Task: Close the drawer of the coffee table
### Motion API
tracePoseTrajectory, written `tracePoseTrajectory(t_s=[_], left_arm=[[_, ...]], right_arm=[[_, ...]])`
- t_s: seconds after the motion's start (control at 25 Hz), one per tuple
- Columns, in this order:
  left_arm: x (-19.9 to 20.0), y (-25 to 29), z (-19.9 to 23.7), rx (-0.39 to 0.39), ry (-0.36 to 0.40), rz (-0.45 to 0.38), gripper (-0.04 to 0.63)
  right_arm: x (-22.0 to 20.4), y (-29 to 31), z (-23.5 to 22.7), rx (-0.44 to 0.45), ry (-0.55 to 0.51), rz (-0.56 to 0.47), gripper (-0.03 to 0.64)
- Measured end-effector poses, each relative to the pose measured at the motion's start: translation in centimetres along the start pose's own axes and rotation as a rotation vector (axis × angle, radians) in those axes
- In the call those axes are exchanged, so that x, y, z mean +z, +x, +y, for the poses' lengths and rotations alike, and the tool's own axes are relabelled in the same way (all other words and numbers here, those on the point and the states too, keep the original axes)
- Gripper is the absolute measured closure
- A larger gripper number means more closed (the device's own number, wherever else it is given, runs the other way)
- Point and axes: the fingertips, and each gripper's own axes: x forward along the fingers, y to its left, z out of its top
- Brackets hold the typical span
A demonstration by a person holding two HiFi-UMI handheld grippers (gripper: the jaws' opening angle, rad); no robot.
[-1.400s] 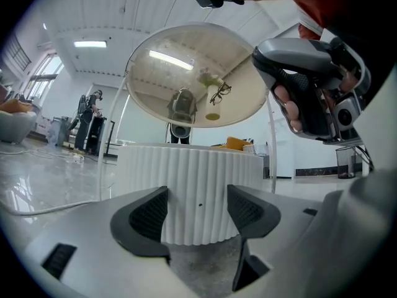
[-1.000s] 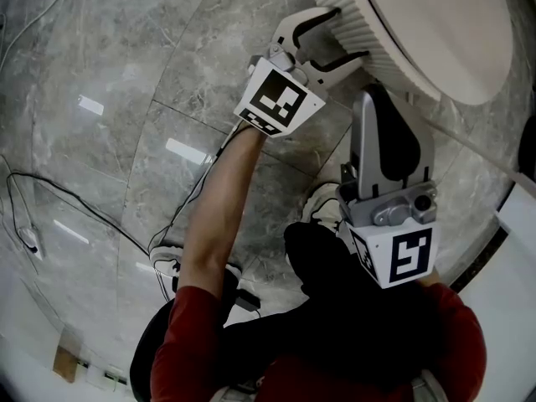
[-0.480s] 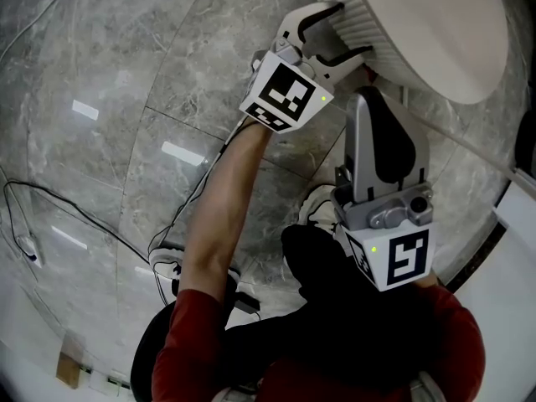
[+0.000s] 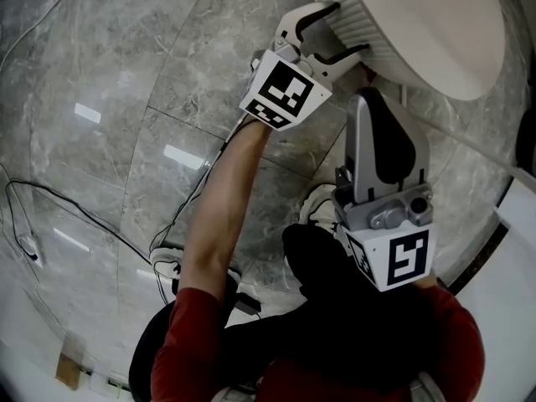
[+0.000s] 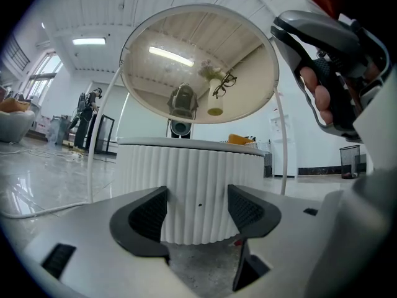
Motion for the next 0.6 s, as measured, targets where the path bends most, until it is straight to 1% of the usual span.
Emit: tracePoseTrajectory(t_s=[0.24,0.36,0.48,0.6], left_arm=[[-0.3,-0.1,0.0,0.000,-0.001,0.011,0.291],[-0.6,-0.5,0.5,0.016,-0.005,0.021,0.290],[-0.4,-1.1,1.1,0.035,0.004,0.022,0.290],[-0.2,-1.7,1.0,0.033,0.014,0.024,0.290]], right_arm=[[0.3,-0.1,0.1,0.001,-0.011,-0.007,0.589],[0.3,-0.2,0.1,-0.002,-0.013,-0.005,0.589],[0.4,-0.2,0.3,-0.003,-0.015,-0.005,0.589],[0.4,-0.2,0.5,-0.001,-0.020,-0.006,0.589]])
